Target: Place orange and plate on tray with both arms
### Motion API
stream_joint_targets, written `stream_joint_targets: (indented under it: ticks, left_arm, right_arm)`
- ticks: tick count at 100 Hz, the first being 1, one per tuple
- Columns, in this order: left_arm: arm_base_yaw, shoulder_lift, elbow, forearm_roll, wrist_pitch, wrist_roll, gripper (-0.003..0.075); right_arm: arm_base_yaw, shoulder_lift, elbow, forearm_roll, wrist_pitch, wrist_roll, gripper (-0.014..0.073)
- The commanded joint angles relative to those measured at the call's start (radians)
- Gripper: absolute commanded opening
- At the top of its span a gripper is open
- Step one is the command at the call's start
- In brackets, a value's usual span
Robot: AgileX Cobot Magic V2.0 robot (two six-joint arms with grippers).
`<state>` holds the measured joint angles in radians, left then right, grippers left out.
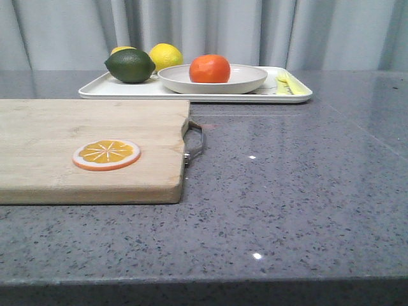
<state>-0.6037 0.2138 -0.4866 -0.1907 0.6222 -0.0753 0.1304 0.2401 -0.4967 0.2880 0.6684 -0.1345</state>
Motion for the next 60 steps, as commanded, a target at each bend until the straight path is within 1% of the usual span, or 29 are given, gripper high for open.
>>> stream_joint_targets:
  ticks: [1,10,21,37,60]
  left_arm:
    - [0.000,0.011,-0.016,-0.007,-0.080,-0.005,-0.0020]
    - [0.000,0.011,0.011,0.015,-0.126,-0.005,-0.0020]
    - [0.036,0.011,0.052,0.017,-0.215,-0.005,-0.0020]
    - [0.154,0.011,0.115,0.019,-0.356,-0.005,-0.0020]
    - [0.341,-0.009,0.187,0.081,-0.475,-0.005,-0.0020]
  right_arm:
    - [-0.001,0.007,-0.025,0.004,-0.073,-0.013,-0.0067]
    - [-0.001,0.007,-0.025,0.004,-0.073,-0.013,-0.0067]
    - [-0.001,0.007,-0.025,0.004,-0.073,-0.013,-0.0067]
    - [-0.001,0.007,-0.025,0.004,-0.073,-0.013,-0.0067]
    - [-0.001,0.007,-0.025,0.004,-0.073,-0.013,-0.0067]
